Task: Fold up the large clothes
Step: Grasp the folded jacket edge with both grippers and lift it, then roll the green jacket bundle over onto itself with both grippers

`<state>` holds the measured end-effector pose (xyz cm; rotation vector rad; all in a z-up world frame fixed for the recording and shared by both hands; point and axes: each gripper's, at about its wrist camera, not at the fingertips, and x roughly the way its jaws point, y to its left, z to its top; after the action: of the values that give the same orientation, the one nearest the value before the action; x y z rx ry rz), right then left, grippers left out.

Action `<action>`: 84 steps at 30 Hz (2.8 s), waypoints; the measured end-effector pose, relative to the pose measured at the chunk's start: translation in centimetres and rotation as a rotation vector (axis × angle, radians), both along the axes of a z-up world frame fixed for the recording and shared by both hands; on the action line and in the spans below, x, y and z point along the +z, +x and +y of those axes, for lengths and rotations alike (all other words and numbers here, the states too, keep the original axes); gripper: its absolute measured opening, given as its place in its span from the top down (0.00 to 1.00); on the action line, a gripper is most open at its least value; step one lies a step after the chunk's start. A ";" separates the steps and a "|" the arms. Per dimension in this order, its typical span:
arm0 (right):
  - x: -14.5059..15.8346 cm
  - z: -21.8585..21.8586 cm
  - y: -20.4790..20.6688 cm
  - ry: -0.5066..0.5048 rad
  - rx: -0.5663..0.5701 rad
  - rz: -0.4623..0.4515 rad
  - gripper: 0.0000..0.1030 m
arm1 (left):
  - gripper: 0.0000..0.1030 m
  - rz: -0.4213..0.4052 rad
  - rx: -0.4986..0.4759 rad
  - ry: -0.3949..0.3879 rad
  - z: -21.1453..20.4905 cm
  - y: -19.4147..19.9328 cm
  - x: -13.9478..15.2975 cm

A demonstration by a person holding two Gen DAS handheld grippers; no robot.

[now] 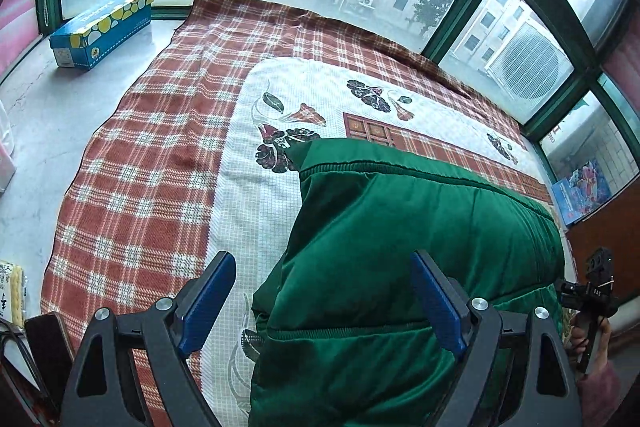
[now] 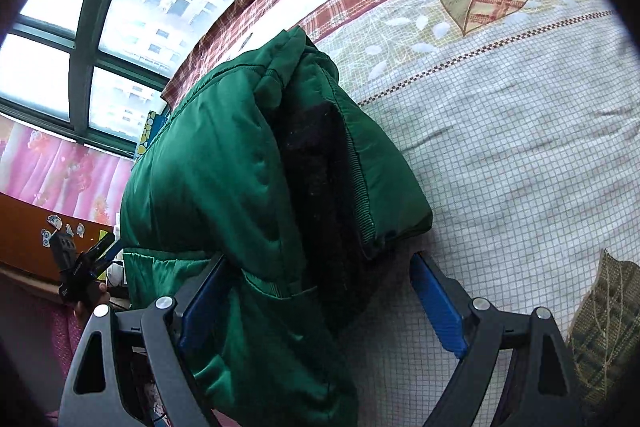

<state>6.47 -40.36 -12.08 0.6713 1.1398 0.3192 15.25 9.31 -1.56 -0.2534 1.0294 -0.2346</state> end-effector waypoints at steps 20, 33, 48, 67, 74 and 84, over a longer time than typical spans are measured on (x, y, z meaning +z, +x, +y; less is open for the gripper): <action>-0.1 1.7 2.1 -0.057 -0.007 0.096 0.00 | 0.08 0.119 -0.180 -0.409 3.3 8.3 -7.3; 0.2 3.3 3.0 -0.097 -0.022 0.127 0.00 | 0.01 0.165 -0.180 -0.624 3.8 10.6 -12.1; -0.2 3.1 3.5 -0.096 -0.003 0.106 0.00 | 0.01 0.183 -0.329 -0.661 1.2 11.0 -12.8; -0.2 2.6 2.3 -0.075 0.041 0.017 0.00 | 0.00 0.180 -0.261 -0.585 -1.1 9.7 -12.8; -0.1 2.3 1.5 -0.073 0.063 -0.014 0.00 | 0.00 0.263 -0.218 -0.585 -1.2 9.9 -13.3; 0.0 1.3 0.7 -0.040 0.063 -0.066 0.00 | 0.00 0.259 -0.207 -0.576 -2.0 8.9 -12.5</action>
<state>7.20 -39.01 -12.08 0.5868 1.1031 0.3683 24.20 7.33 -14.04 -0.7132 1.2304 -0.7024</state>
